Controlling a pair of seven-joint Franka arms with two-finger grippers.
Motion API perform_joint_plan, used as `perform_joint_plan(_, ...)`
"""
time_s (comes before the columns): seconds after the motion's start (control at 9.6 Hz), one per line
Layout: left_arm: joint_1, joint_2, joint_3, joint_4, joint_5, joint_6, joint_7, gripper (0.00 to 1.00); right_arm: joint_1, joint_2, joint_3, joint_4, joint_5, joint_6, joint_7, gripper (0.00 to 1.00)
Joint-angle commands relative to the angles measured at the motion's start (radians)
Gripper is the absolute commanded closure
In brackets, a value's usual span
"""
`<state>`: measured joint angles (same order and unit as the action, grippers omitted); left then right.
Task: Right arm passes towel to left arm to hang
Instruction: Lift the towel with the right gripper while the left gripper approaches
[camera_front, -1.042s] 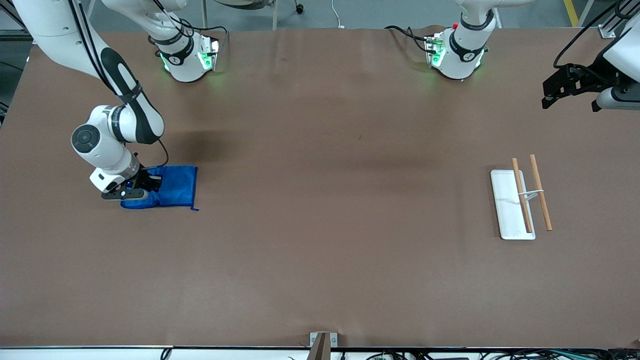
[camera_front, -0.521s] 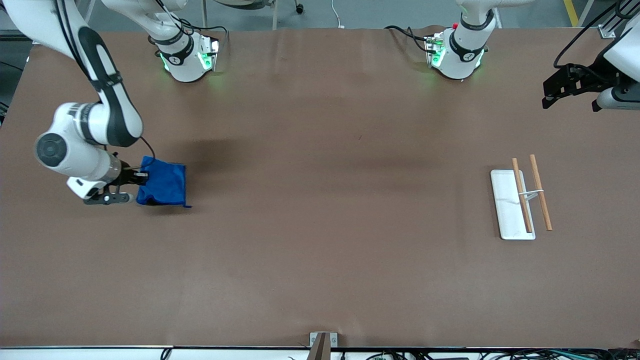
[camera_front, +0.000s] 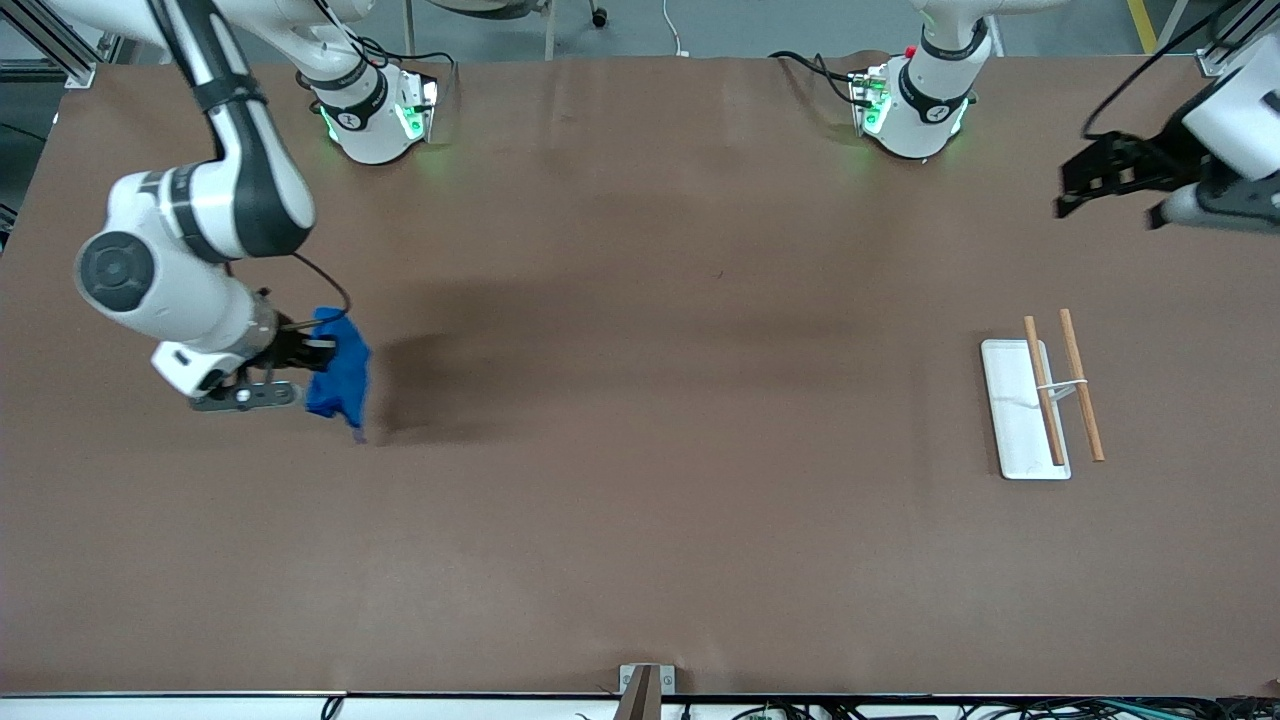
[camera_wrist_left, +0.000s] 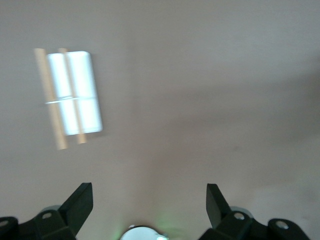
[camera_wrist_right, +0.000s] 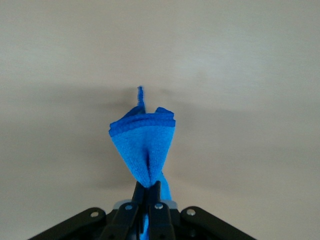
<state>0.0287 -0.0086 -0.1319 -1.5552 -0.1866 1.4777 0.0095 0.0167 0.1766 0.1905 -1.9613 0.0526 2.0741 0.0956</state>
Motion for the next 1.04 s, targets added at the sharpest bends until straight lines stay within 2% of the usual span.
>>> perform_joint_plan(0.0,-0.019,0.064,-0.006,-0.115,-0.178,0.186,0.012,0.0,-0.011,0.001,0.088,0.08,0.198,-0.002,0.019,1.0)
perform_joint_plan(0.21,-0.062,0.116,-0.029,-0.231,-0.337,0.391,0.061,0.0,-0.009,0.001,0.183,0.09,0.477,0.096,0.019,1.0)
perform_joint_plan(0.31,-0.069,0.177,-0.038,-0.239,-0.435,0.439,0.125,0.0,-0.011,0.004,0.241,0.093,0.59,0.165,0.019,1.0)
perform_joint_plan(0.62,-0.072,0.336,-0.055,-0.258,-0.811,0.441,0.283,0.0,-0.009,0.053,0.41,0.145,0.862,0.349,0.019,1.0)
perform_joint_plan(0.73,-0.066,0.366,-0.08,-0.262,-0.903,0.435,0.312,0.0,-0.005,0.075,0.45,0.163,0.962,0.389,0.019,1.0)
perform_joint_plan(0.94,-0.062,0.419,-0.083,-0.264,-1.046,0.37,0.331,0.02,0.002,0.105,0.515,0.209,1.126,0.458,0.019,1.0)
